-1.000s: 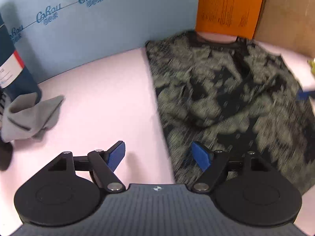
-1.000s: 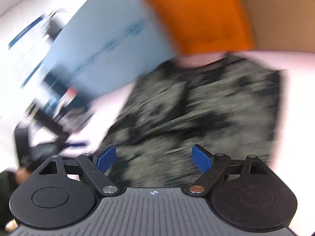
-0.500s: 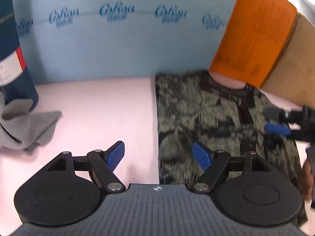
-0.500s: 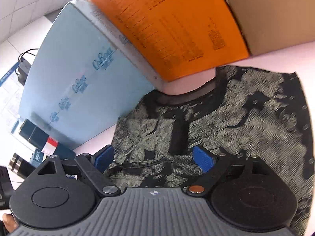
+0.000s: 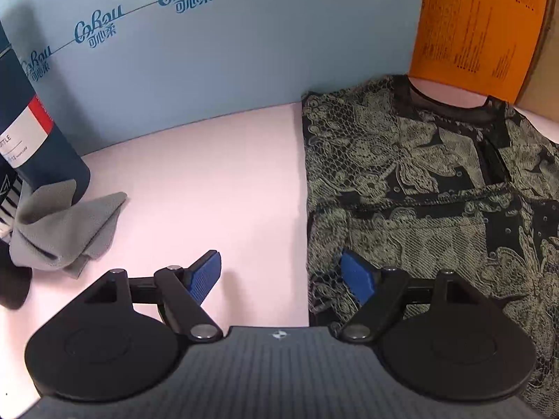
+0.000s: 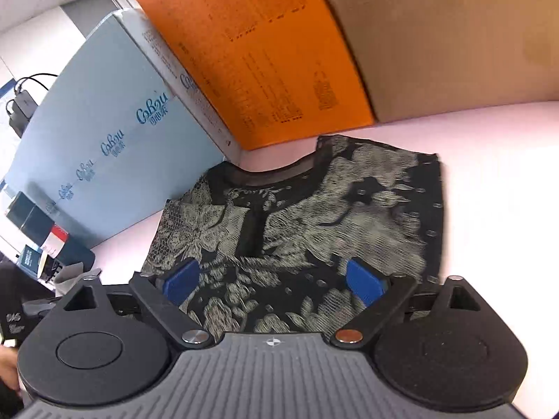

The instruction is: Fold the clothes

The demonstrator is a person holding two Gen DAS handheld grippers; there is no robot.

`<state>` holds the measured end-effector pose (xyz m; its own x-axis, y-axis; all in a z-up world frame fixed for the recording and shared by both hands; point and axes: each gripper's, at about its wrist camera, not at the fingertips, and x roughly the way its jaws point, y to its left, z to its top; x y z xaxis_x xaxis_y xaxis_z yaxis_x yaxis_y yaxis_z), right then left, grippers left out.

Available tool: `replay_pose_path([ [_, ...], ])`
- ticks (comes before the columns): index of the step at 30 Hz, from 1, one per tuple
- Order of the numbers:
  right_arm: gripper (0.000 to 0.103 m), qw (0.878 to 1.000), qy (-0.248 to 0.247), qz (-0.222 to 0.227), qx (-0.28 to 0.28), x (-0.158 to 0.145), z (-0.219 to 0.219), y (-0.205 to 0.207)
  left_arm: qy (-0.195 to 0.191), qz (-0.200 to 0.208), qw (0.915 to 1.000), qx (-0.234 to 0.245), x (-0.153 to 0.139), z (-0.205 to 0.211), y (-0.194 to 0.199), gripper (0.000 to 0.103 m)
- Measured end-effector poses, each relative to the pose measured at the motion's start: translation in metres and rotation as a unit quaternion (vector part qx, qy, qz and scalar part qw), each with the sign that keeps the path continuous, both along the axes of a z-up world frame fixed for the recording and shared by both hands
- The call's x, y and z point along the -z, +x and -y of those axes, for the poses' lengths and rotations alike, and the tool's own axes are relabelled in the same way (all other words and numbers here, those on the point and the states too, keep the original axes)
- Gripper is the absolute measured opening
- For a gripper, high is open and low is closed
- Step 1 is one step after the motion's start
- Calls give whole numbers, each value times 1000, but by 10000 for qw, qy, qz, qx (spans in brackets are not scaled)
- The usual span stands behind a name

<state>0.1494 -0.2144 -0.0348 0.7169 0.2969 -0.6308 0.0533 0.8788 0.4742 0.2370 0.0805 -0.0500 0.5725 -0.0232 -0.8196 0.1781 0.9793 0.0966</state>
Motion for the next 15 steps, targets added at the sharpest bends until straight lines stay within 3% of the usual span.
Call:
replay_pose_path([
  [6,94,9994,-163,-289,21,3,19,-35,14,-187,9998,37,-4,0,-18,75],
  [15,95,9953,569,-783,-55,26,40,-106,-210,-326,9966,726,-10,-36,-98,81],
])
